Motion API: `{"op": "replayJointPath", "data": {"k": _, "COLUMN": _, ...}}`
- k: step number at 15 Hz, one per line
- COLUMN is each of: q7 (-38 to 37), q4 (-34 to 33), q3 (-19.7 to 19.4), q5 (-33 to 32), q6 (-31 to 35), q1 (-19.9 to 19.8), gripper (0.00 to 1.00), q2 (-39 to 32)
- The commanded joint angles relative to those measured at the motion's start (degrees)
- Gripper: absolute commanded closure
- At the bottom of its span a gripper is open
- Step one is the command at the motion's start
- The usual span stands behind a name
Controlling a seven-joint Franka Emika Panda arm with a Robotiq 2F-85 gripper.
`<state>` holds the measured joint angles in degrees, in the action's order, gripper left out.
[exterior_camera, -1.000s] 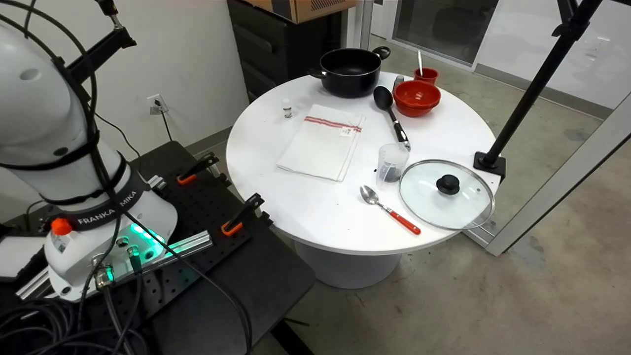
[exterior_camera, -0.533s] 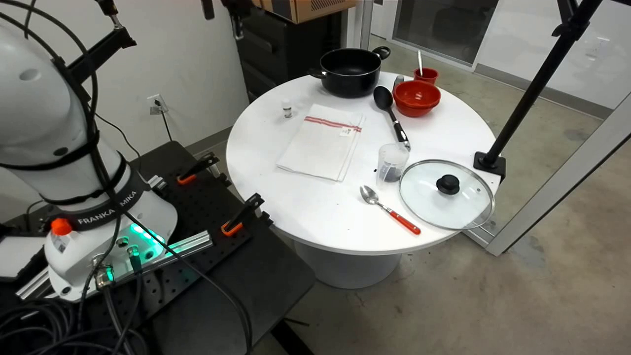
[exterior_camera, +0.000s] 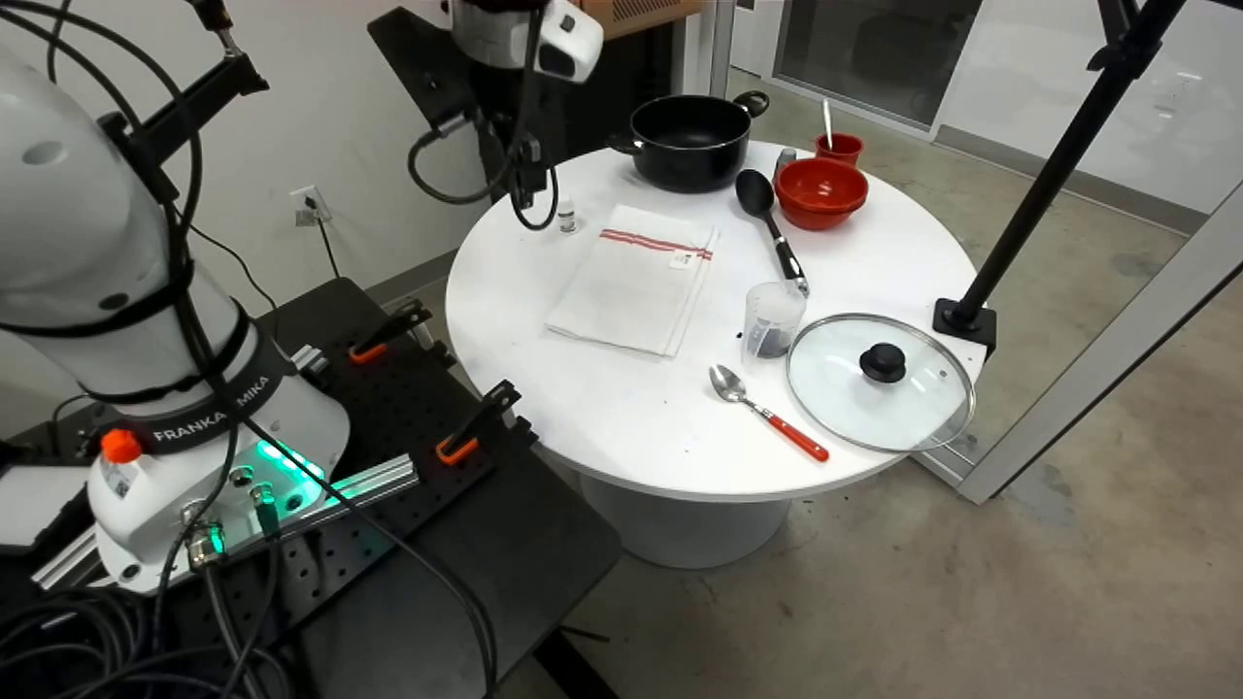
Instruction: Fold the cloth on the table
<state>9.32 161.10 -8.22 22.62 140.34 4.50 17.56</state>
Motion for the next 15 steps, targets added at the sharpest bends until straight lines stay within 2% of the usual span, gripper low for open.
{"op": "replayJointPath", "data": {"k": 1, "q7": 9.4, "q4": 0.0, "q3": -4.5, "q5": 8.1, "q6": 0.5, "q1": -0.4, "gripper": 0.0, "q2": -6.6}}
{"op": "replayJointPath", "data": {"k": 4, "q7": 15.9, "q4": -0.8, "q3": -5.7, "q5": 11.8, "q6": 1.4, "q1": -2.8, "gripper": 0.0, "q2": -12.8}}
{"op": "replayJointPath", "data": {"k": 6, "q7": 17.9, "q4": -1.1, "q3": -4.7, "q5": 9.2, "q6": 5.3, "q1": -5.3, "gripper": 0.0, "q2": -16.0}}
{"op": "replayJointPath", "data": {"k": 10, "q7": 15.7, "q4": -1.0, "q3": -3.1, "q5": 1.8, "q6": 19.1, "q1": -8.8, "gripper": 0.0, "q2": -17.6}}
{"op": "replayJointPath", "data": {"k": 11, "q7": 15.0, "q4": -1.1, "q3": -4.7, "q5": 0.3, "q6": 22.6, "q1": -7.6, "gripper": 0.0, "q2": -17.8}}
{"op": "replayJointPath", "data": {"k": 13, "q7": 14.3, "q4": -1.4, "q3": -5.1, "q5": -2.1, "q6": 29.4, "q1": -7.9, "gripper": 0.0, "q2": -17.7}}
{"op": "replayJointPath", "data": {"k": 14, "q7": 15.9, "q4": -1.6, "q3": -4.8, "q5": 0.4, "q6": 24.8, "q1": -7.7, "gripper": 0.0, "q2": -18.0}}
{"op": "replayJointPath", "data": {"k": 15, "q7": 15.7, "q4": -1.7, "q3": -4.9, "q5": -0.3, "q6": 27.0, "q1": -7.8, "gripper": 0.0, "q2": -18.0}}
